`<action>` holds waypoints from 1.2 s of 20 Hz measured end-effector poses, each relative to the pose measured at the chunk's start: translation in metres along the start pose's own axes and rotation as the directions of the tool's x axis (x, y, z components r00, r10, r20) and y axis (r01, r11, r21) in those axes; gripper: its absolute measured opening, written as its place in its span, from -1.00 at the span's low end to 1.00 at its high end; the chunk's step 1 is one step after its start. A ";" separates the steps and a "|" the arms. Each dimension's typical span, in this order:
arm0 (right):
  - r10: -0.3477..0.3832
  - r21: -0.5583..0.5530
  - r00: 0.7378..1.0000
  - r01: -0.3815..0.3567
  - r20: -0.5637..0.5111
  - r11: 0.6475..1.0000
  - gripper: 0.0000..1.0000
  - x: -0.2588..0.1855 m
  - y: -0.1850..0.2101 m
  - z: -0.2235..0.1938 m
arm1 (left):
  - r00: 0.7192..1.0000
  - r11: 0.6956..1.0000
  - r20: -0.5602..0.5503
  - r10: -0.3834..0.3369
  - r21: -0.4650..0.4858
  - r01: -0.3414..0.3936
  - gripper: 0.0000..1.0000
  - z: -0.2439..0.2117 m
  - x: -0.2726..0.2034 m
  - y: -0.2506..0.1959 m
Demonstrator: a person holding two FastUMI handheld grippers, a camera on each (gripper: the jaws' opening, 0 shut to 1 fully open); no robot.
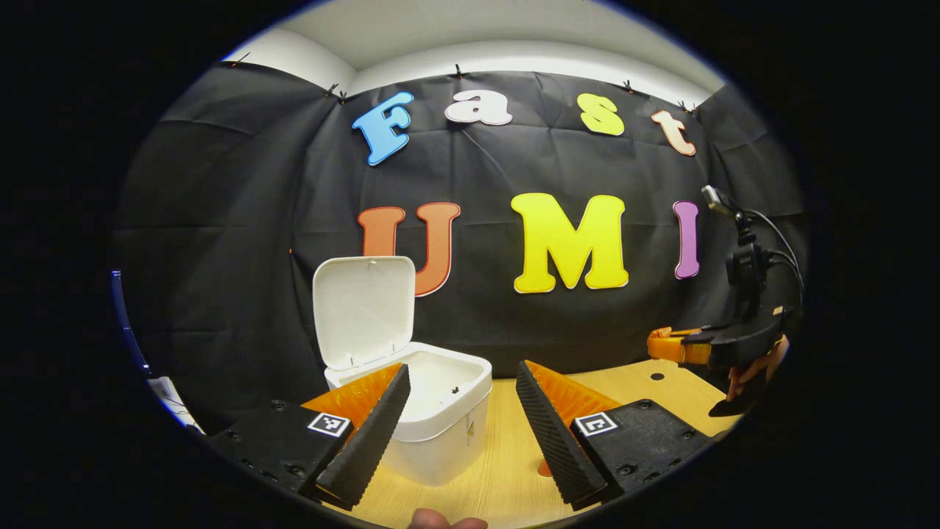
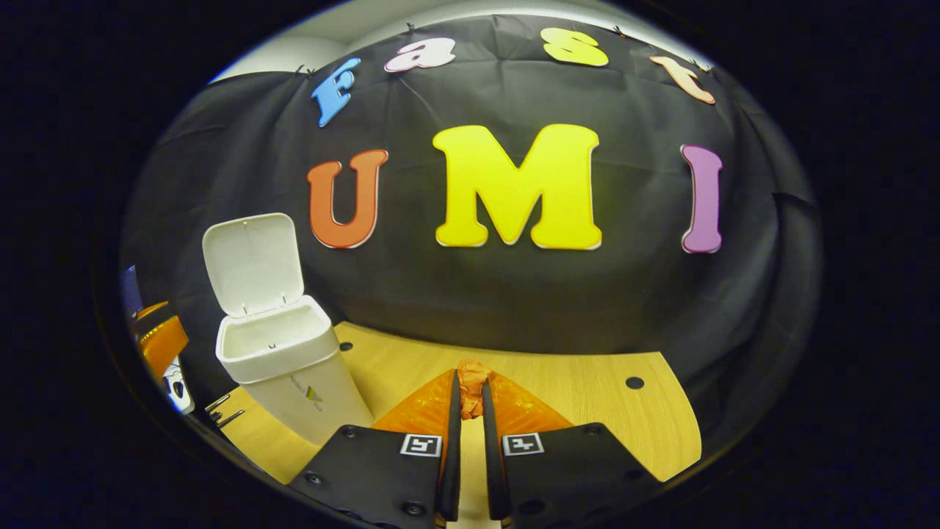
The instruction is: Press the lid of the desktop garbage bin to open it, pick up the crumpled paper on the desktop and throw it into the bin, then pick up the pop can on the desktop and drop it into the bin, and finally close the garbage bin lid.
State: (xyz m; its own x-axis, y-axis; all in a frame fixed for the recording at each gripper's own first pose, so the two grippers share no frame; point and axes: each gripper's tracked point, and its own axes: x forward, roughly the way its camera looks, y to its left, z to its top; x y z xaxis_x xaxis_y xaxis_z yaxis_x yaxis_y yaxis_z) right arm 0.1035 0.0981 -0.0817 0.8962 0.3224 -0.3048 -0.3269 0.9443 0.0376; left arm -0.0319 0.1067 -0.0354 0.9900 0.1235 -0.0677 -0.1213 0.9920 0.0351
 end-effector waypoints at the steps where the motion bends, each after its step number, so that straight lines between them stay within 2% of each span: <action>1: 0.020 -0.009 1.000 -0.020 0.012 1.000 -0.70 0.002 0.010 0.007 | 1.000 1.000 0.005 0.007 -0.001 -0.007 0.89 0.002 -0.001 0.003; 6: 0.120 -0.010 0.991 -0.119 0.060 0.993 -0.69 0.026 0.064 0.045 | 0.999 0.999 0.003 0.050 -0.014 -0.050 0.90 0.005 -0.008 0.027; 11: 0.274 -0.072 0.959 -0.269 0.070 0.960 -0.70 0.053 0.145 0.059 | 0.993 0.993 0.000 0.115 -0.039 -0.115 0.90 0.008 -0.020 0.053; 15: 0.367 -0.092 0.930 -0.364 0.015 0.927 -0.70 0.071 0.202 0.041 | 0.986 0.986 0.000 0.167 -0.023 -0.167 0.89 0.009 -0.031 0.076; 19: 0.428 -0.124 0.902 -0.432 -0.064 0.893 -0.70 0.091 0.250 0.014 | 0.979 0.979 -0.011 0.201 -0.017 -0.202 0.89 0.006 -0.042 0.092; 24: 0.439 -0.144 0.885 -0.460 -0.156 0.876 -0.70 0.120 0.279 -0.022 | 0.968 0.968 -0.019 0.251 -0.002 -0.251 0.89 0.004 -0.051 0.112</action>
State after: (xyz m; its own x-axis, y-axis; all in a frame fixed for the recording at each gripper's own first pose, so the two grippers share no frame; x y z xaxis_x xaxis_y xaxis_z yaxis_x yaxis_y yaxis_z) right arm 0.1128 0.3991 -0.1287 0.6028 0.6893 -0.4019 -0.7417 0.6698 0.0363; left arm -0.0959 0.2110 -0.0242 0.9263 0.3690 -0.0758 -0.3662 0.9292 0.0490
